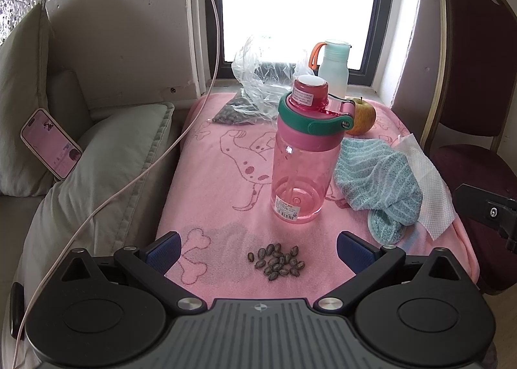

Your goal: Clean container

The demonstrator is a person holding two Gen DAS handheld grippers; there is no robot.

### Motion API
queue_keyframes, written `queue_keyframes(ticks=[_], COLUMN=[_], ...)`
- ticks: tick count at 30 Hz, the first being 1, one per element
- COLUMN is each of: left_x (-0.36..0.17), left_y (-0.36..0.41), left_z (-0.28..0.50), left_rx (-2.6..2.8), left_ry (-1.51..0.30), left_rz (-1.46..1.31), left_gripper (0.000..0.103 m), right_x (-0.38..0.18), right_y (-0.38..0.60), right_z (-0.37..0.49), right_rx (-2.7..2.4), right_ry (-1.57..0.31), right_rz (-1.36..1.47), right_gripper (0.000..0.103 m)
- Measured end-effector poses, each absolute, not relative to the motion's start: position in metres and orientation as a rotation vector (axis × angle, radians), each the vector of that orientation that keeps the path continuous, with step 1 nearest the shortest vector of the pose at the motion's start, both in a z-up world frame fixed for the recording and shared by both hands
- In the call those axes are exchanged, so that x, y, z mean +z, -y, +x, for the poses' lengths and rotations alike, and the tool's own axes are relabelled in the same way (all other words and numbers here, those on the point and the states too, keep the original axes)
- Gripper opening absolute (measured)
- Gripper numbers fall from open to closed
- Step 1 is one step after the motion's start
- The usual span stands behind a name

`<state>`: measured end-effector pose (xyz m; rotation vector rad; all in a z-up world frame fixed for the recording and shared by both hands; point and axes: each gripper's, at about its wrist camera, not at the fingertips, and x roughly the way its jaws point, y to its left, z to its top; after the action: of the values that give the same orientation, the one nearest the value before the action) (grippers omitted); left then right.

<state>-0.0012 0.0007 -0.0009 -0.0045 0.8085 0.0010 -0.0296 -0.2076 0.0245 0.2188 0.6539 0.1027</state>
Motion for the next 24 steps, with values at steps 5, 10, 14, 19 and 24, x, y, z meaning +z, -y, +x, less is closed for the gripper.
queue_keyframes(ticks=[5,10,14,19,24], left_x=[-0.002,-0.001,-0.004,-0.013,-0.019], left_y=[-0.001,0.000,0.000,0.001,0.007], left_z=[-0.002,-0.002,0.001,0.010,0.018], left_rx=[0.000,-0.002,-0.003,-0.009,-0.057], left_ry=[-0.810,-0.811,-0.818,-0.818,-0.769], left_rz=[-0.003,-0.001,-0.002,0.012,0.054], left_gripper=[0.102,0.102,0.102,0.102,0.102], right_x=[0.024,0.024,0.023,0.019,0.012], right_y=[0.208,0.209,0.211,0.212,0.215], right_z=[-0.030,-0.030,-0.029,-0.025,-0.021], right_rx=[0.104,0.104,0.105,0.105,0.101], right_ry=[-0.653,-0.654,-0.657,-0.663,-0.645], right_rz=[0.221,0.223,0.224,0.231,0.238], right_gripper=[0.103,0.103,0.103,0.103,0.103])
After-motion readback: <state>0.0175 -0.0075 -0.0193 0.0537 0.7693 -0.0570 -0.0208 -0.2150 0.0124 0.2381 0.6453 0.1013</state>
